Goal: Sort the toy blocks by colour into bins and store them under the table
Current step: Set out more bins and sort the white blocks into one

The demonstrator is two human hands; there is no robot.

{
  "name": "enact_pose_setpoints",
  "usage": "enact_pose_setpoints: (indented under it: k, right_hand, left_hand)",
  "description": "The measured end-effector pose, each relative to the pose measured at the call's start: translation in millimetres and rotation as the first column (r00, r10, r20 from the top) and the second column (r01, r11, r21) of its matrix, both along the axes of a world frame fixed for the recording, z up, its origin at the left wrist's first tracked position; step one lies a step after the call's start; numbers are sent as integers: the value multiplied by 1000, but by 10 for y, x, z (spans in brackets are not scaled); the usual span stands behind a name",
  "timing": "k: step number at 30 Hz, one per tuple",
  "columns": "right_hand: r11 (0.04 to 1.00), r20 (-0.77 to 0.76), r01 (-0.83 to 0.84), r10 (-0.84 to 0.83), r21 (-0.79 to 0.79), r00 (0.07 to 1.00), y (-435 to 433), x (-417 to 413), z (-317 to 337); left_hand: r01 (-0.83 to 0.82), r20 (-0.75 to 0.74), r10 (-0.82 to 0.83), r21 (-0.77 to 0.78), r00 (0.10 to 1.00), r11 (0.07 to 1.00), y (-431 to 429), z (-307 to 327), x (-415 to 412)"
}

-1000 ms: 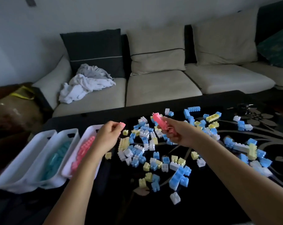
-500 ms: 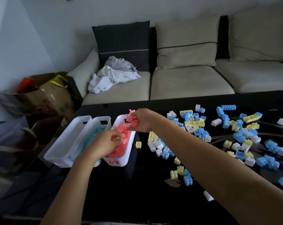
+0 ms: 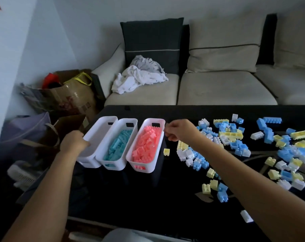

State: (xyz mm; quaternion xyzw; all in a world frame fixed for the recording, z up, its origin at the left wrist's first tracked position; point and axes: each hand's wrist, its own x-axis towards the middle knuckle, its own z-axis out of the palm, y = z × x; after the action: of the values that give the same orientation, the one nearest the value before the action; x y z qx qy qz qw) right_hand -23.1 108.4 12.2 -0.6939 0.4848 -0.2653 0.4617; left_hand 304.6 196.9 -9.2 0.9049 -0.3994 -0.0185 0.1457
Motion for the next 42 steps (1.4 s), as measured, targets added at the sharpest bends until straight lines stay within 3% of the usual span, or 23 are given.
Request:
enact_pose_setpoints:
  k: [3,5,7,9,16,20,23,27,30,35,38,42]
  right_hand:
    - [919,-352,-47,-103,-392,930,124,-145,-342]
    - [889,-497,-179,-62,-422,865,222,-164,-557]
    - [872,-677,-311,-32,-379,735,331,-126,-711]
    - [852,-760,-370,-49,-370,648,477,-73,-786]
    - [859,-747,-342,-70,-382,661,581,103,-1039]
    - [851,-737,-314,-119,-421,665,289,71,-1063]
    - [849,-708,-275,-152,-450,690,116,13,-1018]
    - [765,-649,-300,-195,-570,736,25,70,-900]
    - [831,-680,-219,-236,-511,694,-101,174,-826]
    - [950,-777,-57,-215,-307,592,-442,265,-804]
    - [944,-749,-30,-241,-328,617,-429,282,-906]
    - [896,-697,-44,-312,-441,646,-262,175,-1000]
  left_hand:
    - [-17,41,16,10,999,1000,5,-124,32]
    - [-61,63,63,-38,996,997,0,-176,40]
    - [-75,71,79,-60,994,995,-22,-187,48]
    - [-83,71,88,-66,994,994,-35,-194,60]
    - [-113,21,117,-131,993,985,-59,-178,41]
    - [-157,-38,154,-376,987,913,-142,11,-140]
    - [-76,-3,87,-504,996,860,-258,262,-331]
    - [7,32,16,-611,999,792,-381,594,-586]
    - [51,60,-14,-657,998,752,-410,797,-722]
    - [109,-42,-157,-548,987,829,-493,963,-896]
    - [124,-260,-307,-543,916,831,-561,941,-1098]
    - [122,-591,-523,-584,614,802,-574,863,-1630]
